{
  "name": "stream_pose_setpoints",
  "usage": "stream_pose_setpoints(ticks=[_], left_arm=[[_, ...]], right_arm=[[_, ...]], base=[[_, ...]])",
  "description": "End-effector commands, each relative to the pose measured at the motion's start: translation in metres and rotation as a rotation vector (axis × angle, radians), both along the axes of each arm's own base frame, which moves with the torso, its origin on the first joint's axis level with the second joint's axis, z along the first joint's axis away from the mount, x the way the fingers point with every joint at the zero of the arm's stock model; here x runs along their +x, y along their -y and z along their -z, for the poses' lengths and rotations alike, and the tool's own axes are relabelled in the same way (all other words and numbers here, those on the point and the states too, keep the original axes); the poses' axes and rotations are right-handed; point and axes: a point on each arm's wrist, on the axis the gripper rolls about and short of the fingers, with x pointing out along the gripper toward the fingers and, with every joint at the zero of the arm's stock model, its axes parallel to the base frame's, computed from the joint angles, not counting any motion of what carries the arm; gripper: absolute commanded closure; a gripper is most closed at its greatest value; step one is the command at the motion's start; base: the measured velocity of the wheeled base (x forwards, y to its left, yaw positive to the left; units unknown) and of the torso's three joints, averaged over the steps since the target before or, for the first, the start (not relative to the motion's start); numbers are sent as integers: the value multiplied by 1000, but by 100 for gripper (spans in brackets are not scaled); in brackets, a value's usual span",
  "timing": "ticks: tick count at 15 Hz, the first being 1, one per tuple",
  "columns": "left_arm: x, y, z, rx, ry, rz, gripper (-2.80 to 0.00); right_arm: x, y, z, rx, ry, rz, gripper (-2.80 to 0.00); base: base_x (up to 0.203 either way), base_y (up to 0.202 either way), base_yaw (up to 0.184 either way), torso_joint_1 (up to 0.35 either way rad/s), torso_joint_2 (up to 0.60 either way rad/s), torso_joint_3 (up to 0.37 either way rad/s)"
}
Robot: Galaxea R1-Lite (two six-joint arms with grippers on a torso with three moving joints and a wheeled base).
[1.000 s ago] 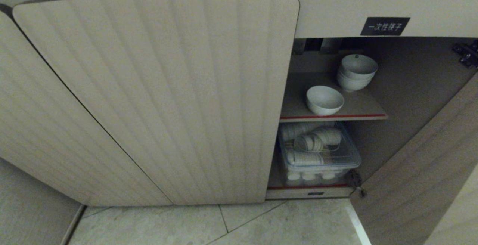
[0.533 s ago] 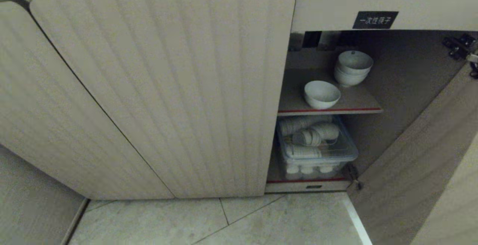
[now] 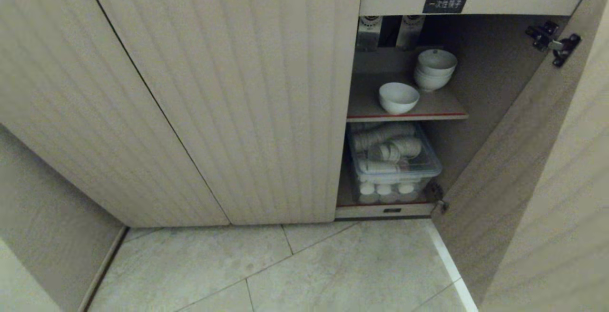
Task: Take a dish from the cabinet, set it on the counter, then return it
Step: Close the cabinet door
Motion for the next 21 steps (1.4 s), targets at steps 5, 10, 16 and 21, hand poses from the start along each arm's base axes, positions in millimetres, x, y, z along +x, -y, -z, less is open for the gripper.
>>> stream_pose_setpoints(ticks=[5,10,16,21], left_arm=[[0,0,0,-1,0,1,0],[0,0,0,0,0,0,0],[0,0,0,1,0,-1,0],[0,0,0,1,0,1,0]], right_arm=[[0,0,0,1,-1,0,0],[0,0,0,1,0,0,0],[0,0,0,1,-1,0,0],[0,0,0,1,0,0,0]], base=[[-180,-27,2,2,3,3],[0,0,0,0,0,0],[0,0,0,0,0,0],[0,0,0,0,0,0]])
